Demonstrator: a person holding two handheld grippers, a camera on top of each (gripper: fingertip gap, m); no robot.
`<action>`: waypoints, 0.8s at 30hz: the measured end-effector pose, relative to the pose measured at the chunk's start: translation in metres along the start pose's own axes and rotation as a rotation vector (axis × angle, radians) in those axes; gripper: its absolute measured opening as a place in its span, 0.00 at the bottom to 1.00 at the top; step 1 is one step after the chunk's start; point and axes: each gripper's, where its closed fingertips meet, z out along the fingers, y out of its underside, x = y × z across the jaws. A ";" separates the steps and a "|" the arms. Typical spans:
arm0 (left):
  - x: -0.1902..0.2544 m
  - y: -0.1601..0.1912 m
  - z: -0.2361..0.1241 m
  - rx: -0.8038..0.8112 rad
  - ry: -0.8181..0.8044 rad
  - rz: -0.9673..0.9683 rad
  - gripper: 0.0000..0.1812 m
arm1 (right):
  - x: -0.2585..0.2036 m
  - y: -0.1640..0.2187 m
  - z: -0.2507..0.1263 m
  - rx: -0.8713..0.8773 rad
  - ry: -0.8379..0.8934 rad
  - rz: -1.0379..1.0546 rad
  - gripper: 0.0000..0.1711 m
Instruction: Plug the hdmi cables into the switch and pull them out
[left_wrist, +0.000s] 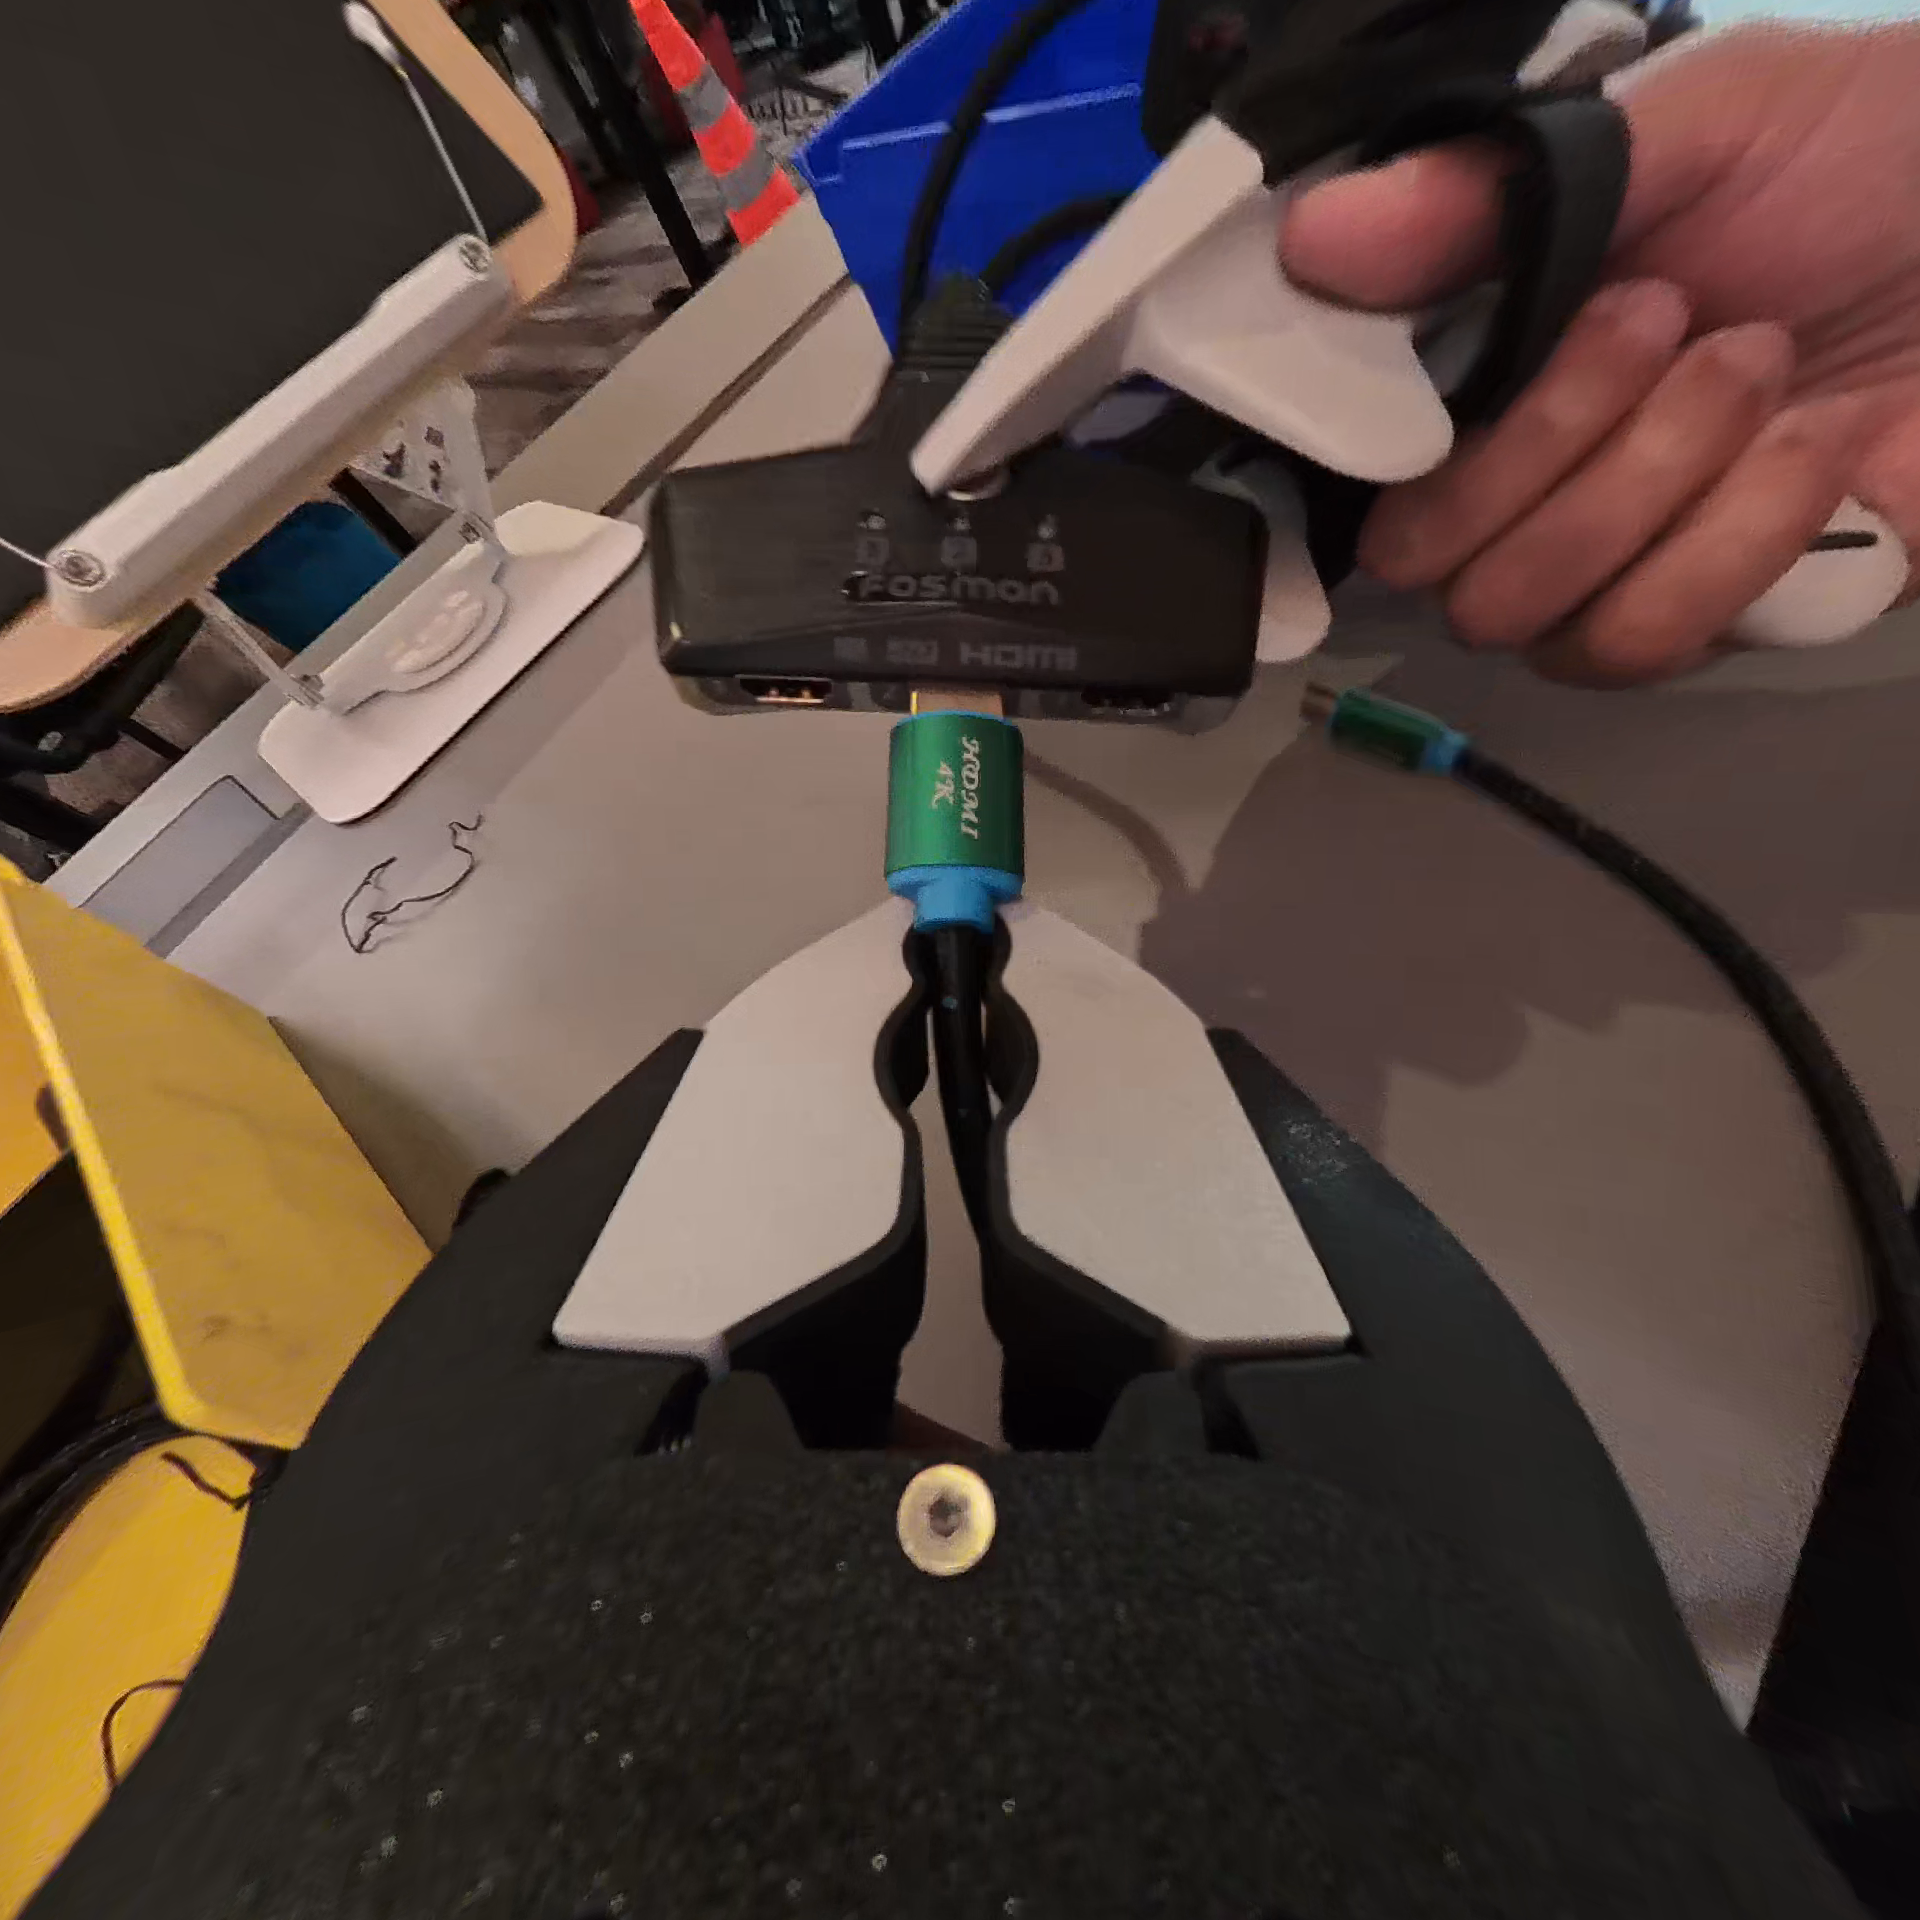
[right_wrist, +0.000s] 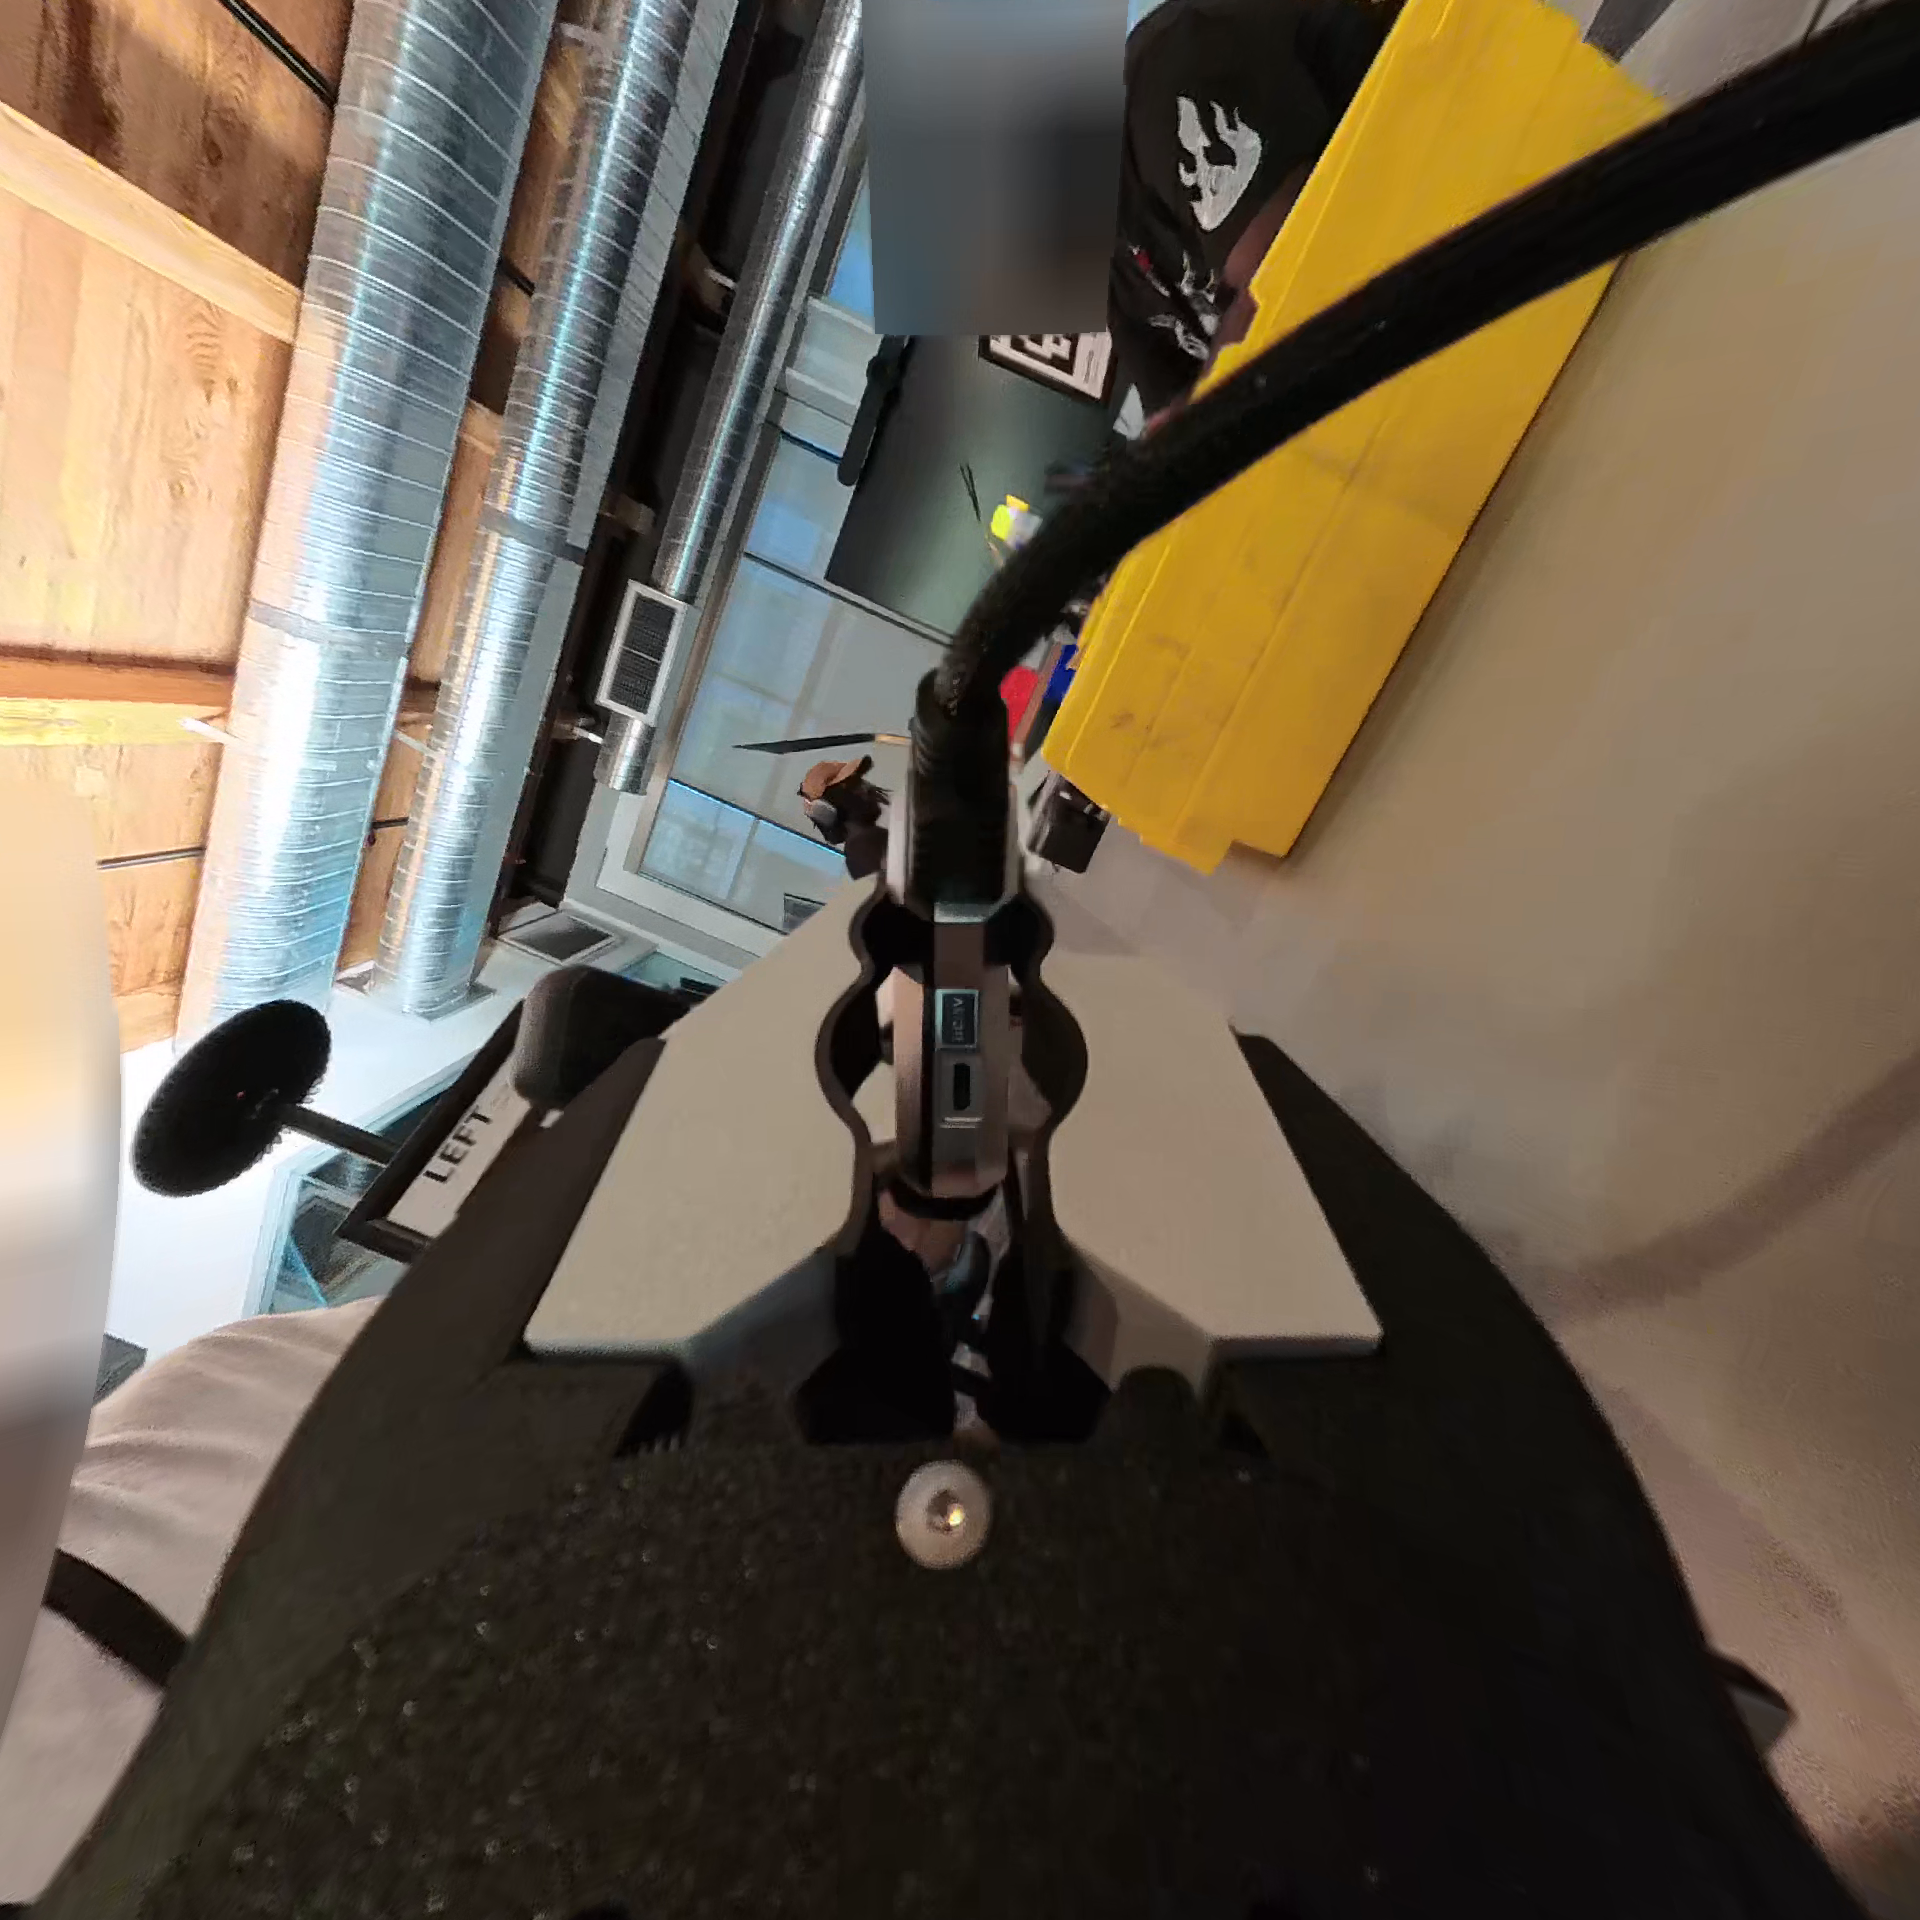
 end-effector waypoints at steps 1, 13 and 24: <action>-0.001 -0.004 -0.003 0.029 0.008 -0.009 0.02 | 0.001 0.002 0.000 -0.010 0.008 -0.001 0.12; 0.016 0.029 0.006 -0.171 0.075 0.125 0.01 | 0.015 0.017 -0.002 -0.153 0.152 -0.176 0.12; 0.014 0.030 0.011 -0.165 0.068 0.062 0.01 | 0.009 0.017 0.001 -0.169 0.151 -0.224 0.12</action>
